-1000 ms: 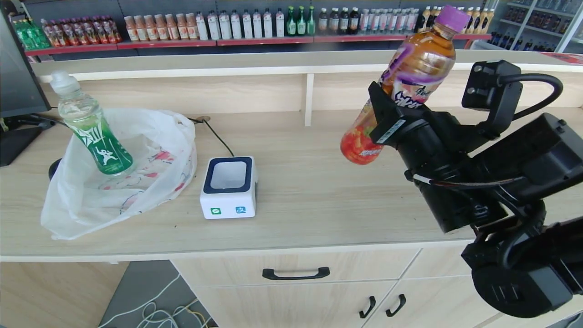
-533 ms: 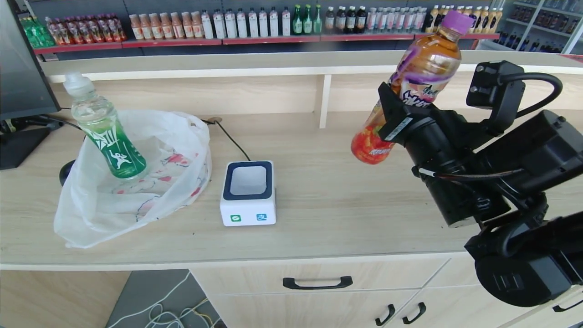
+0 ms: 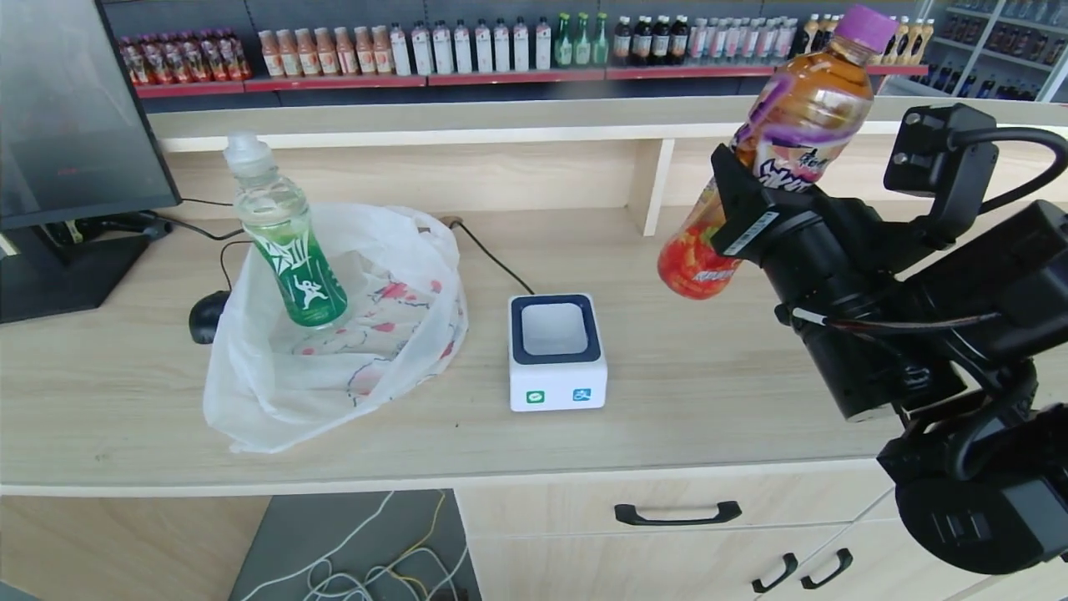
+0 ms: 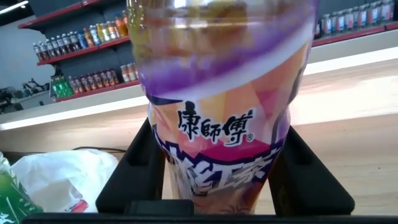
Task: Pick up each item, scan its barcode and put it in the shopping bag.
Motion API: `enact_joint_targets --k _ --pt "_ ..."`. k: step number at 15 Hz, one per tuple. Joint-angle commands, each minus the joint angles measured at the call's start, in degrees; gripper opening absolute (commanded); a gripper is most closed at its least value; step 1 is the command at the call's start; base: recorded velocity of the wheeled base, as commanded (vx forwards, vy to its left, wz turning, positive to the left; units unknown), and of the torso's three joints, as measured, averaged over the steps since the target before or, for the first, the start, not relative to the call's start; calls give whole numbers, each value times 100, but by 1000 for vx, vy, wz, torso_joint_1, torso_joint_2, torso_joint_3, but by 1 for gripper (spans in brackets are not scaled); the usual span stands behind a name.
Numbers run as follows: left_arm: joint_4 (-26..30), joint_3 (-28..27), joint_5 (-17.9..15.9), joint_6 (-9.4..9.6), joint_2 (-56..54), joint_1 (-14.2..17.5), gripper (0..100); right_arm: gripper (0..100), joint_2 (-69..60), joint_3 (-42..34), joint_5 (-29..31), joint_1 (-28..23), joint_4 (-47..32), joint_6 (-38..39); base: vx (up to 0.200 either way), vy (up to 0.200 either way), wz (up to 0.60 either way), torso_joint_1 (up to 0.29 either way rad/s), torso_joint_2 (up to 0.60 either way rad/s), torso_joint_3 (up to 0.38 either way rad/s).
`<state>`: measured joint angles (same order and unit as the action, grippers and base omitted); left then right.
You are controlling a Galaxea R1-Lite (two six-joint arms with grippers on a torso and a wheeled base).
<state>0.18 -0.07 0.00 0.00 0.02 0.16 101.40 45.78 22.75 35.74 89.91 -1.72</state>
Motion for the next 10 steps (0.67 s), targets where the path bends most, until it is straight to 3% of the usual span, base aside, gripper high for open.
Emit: enact_joint_targets --k 1,5,10 --pt "-1 -1 0 0 6 2 100 0 -68 -34 2 3 9 5 0 200 0 2 -2 7" --pt "-9 7 0 18 -2 2 100 0 -50 -34 2 20 9 5 0 200 0 1 -1 2" --pt "-9 7 0 18 -2 2 100 0 -24 -34 2 29 9 5 0 0 0 0 0 0"
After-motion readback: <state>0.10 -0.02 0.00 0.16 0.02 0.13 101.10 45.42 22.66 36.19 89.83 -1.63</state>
